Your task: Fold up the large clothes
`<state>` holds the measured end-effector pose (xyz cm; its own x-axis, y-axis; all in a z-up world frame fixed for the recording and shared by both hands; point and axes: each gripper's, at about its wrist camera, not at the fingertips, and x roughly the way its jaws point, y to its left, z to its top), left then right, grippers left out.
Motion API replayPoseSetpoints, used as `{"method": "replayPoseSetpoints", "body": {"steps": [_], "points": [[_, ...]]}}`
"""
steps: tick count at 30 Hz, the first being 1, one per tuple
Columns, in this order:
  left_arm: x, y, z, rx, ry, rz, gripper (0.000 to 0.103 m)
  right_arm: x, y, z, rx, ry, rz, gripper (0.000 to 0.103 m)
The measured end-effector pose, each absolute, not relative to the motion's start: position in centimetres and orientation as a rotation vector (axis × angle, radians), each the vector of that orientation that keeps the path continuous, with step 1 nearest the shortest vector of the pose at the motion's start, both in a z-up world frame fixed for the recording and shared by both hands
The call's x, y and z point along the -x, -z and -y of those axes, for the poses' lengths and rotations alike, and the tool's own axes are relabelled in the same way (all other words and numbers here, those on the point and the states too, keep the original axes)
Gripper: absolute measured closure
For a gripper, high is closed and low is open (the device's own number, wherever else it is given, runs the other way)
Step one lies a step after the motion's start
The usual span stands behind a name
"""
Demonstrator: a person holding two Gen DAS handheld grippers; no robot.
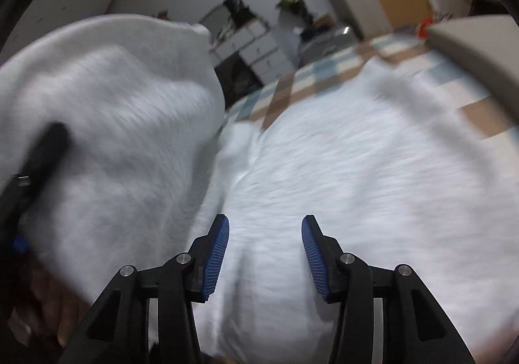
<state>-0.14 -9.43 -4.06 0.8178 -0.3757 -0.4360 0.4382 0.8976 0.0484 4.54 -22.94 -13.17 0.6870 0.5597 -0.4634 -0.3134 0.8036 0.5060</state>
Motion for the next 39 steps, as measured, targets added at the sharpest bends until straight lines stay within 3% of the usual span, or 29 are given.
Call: {"method": "replayPoseSetpoints", "body": {"steps": [5, 13, 15, 20, 22, 27, 32, 37, 38, 39], "points": [[-0.6, 5.7, 12.9, -0.289, 0.534, -0.492, 0.094, -2.1, 13.3, 29.6, -0.420, -0.329, -0.610, 0.047], [-2.0, 14.0, 19.0, -0.588, 0.653, -0.728, 0.091, -1.6, 13.1, 32.3, -0.459, -0.308, -0.595, 0.046], [-1.6, 15.1, 18.9, -0.583, 0.659, -0.745, 0.085, -1.4, 13.0, 32.5, -0.461, -0.309, -0.602, 0.046], [0.7, 14.0, 18.5, -0.560, 0.735, -0.742, 0.050, -0.2, 12.9, 35.2, -0.495, -0.309, -0.583, 0.046], [2.5, 12.8, 18.6, -0.543, 0.806, -0.726, 0.045, -0.2, 12.7, 36.0, -0.518, -0.321, -0.567, 0.043], [4.2, 10.3, 15.6, -0.424, 0.823, -0.693, 0.044, -0.9, 12.4, 36.5, -0.572, -0.424, -0.563, 0.040], [0.8, 8.9, 11.2, -0.238, 0.647, -0.663, 0.044, -3.6, 13.9, 35.1, -0.746, -0.608, -0.665, 0.040], [-2.0, 12.1, 9.0, -0.177, 0.475, -0.717, 0.045, -5.4, 14.8, 32.4, -0.649, -0.504, -0.759, 0.038], [-1.7, 12.7, 8.9, -0.191, 0.474, -0.700, 0.044, -5.7, 15.3, 32.0, -0.661, -0.519, -0.774, 0.039], [-0.9, 13.1, 9.3, -0.230, 0.465, -0.650, 0.044, -5.8, 15.6, 31.8, -0.660, -0.526, -0.787, 0.053]]}}
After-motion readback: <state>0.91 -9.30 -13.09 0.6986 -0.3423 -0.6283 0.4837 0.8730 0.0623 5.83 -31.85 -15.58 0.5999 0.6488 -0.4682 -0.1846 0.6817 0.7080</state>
